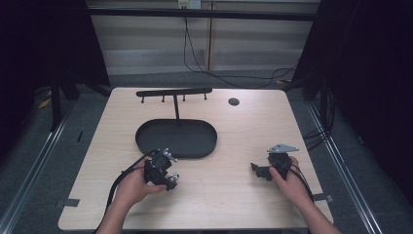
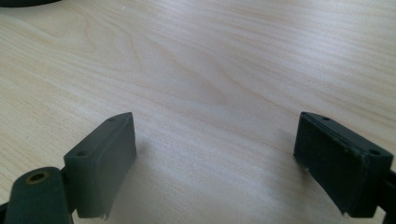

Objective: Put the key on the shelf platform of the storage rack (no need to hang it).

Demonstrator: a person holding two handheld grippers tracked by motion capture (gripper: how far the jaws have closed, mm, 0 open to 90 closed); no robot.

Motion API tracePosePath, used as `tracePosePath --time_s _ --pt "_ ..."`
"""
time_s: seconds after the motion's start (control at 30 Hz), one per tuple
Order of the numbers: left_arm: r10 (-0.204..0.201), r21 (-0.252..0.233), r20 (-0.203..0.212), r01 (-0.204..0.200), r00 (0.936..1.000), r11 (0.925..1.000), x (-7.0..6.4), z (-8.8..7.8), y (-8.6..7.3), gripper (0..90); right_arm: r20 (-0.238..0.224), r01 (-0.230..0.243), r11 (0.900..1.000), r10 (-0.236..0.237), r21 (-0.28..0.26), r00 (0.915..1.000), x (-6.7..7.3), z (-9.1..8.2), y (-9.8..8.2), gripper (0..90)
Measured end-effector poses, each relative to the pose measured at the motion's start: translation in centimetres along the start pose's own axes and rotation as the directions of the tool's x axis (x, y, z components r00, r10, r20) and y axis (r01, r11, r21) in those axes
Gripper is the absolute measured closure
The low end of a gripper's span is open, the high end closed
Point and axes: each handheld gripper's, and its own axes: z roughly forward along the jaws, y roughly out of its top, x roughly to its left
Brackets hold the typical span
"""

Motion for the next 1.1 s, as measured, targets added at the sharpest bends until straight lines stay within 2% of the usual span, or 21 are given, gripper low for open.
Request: tracePosePath --time_s 0.1,0.2,0.27,0.37,0.5,0.6,0.83,0.97,1.1 --pt "-0.005 0.014 -0.012 0.005 0.9999 0.9999 0.0 0.2 0.3 44.1 0.0 0.003 1.0 -0.003 -0.002 1.0 0.0 0.0 0.0 12.3" --pt "-0.001 0.041 -0.007 0.002 1.0 0.9992 0.1 0.6 0.5 44.0 0.0 0.002 1.0 -0.002 -0.001 1.0 0.0 0.0 0.0 12.3" --pt "-0.004 0.043 -0.008 0.004 1.0 0.9991 0.1 0.6 0.7 44.8 0.0 0.003 1.0 -0.003 -0.002 1.0 0.0 0.0 0.0 12.3" --pt "-0.008 0.048 -0.028 0.009 0.9996 0.9988 0.0 0.8 1.1 48.5 0.0 0.002 1.0 -0.002 -0.002 1.0 0.0 0.0 0.0 12.3" --pt "0.016 0.081 -0.059 -0.011 0.9981 0.9967 -0.4 0.8 1.5 56.0 0.0 0.001 1.0 -0.001 0.0 1.0 0.0 0.0 0.0 12.4" --pt "0.011 0.096 -0.057 -0.006 0.9983 0.9954 -0.6 0.8 1.7 63.7 0.0 0.001 1.0 -0.001 0.0 1.0 0.0 0.0 0.0 12.3" --pt "-0.018 0.123 -0.049 0.024 0.9986 0.9921 -0.6 0.8 1.9 65.2 0.0 0.004 1.0 -0.004 -0.002 1.0 0.0 0.0 0.0 12.3" --pt "-0.022 0.126 -0.032 0.026 0.9993 0.9917 -0.4 0.7 1.8 65.4 0.0 0.003 1.0 -0.003 -0.002 1.0 0.0 0.0 0.0 12.3" --pt "-0.033 0.107 -0.021 0.035 0.9992 0.9937 -0.2 0.4 1.8 65.6 0.0 0.0 1.0 0.0 0.0 1.0 0.0 0.0 0.0 12.4"
